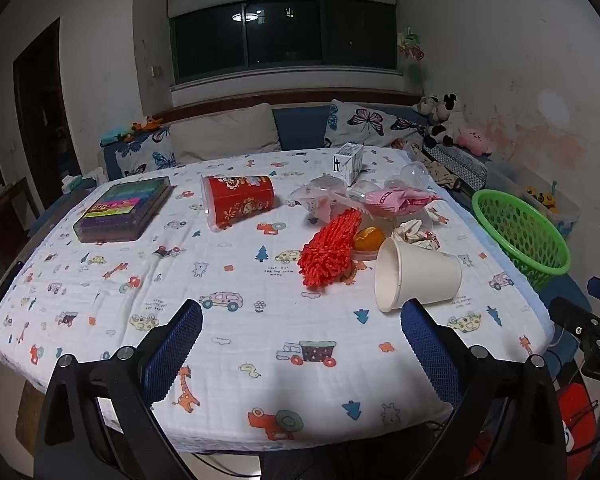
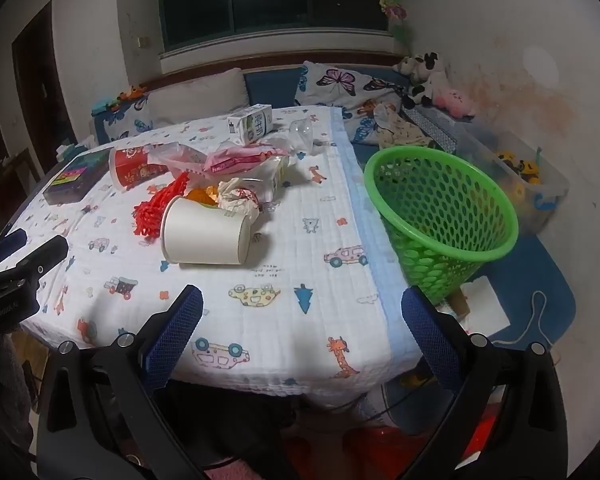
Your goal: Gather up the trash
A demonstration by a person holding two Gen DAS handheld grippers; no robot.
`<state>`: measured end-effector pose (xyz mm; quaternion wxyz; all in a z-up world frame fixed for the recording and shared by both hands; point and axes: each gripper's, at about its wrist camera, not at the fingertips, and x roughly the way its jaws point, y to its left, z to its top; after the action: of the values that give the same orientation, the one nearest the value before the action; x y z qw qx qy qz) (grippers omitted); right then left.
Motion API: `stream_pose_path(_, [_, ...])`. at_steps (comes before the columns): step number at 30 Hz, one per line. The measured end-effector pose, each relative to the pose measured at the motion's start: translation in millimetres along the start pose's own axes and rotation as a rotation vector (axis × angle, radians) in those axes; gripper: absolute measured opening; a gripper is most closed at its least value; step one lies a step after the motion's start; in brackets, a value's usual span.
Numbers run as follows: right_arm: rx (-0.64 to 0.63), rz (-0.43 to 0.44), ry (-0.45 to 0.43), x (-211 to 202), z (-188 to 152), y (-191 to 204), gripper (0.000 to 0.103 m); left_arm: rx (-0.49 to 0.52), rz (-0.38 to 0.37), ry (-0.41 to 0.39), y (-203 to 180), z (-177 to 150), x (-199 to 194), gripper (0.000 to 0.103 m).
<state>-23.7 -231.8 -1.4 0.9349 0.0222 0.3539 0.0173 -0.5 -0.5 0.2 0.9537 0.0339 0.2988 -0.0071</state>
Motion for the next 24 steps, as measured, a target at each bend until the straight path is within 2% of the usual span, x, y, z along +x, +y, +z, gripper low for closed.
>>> stream_pose_path(24, [-0.002,0.007,-0.004,-0.7,-0.9,2.5,0.099,-0.006,-0.005,0.0,-0.4,3.3,-3.8,0.097])
